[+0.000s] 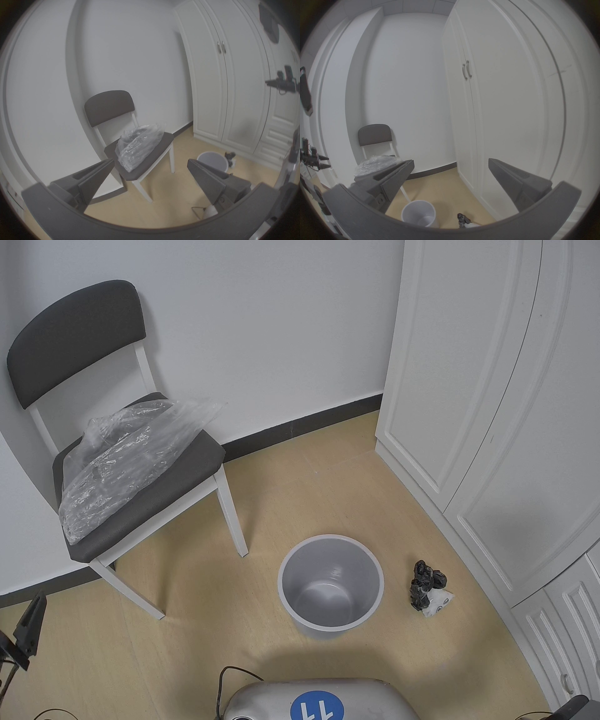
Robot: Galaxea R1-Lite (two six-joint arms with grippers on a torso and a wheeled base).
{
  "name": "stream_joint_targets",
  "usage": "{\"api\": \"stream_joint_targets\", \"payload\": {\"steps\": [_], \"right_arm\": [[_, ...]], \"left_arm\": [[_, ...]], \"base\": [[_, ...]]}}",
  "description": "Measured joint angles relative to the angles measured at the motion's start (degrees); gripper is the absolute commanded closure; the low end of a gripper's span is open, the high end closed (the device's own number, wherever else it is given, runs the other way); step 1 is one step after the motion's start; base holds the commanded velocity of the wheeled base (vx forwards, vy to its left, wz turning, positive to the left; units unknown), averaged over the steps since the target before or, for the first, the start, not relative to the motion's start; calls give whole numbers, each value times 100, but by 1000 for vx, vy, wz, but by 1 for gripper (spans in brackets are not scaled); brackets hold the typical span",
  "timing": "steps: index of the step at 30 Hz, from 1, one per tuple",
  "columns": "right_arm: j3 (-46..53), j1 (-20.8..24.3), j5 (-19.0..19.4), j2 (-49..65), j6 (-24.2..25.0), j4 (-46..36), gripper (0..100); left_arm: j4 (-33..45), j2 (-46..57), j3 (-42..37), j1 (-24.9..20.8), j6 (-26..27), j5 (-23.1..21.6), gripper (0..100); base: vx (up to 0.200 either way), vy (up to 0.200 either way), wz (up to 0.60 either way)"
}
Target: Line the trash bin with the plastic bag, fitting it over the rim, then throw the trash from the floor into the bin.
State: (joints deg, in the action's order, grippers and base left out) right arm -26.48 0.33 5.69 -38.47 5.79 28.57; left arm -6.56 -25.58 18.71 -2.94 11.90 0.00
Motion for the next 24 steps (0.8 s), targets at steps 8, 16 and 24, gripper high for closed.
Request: {"api": "stream_joint_targets", "payload": {"steps": [8,16,24], "right_arm": [[-11,350,-241,-986,589,410,0],[-1,608,-321,-1387,758,468,0],[29,779,-327,-1477,775,501,0]], "left_arm": [[-105,-1351,556,16,1037,322,0],[-507,-2638,997,20,1648,460,0],[-1378,-3825,1152,20,1976,689,0]], "base": [[0,0,0],[0,0,0],[0,0,0]]}}
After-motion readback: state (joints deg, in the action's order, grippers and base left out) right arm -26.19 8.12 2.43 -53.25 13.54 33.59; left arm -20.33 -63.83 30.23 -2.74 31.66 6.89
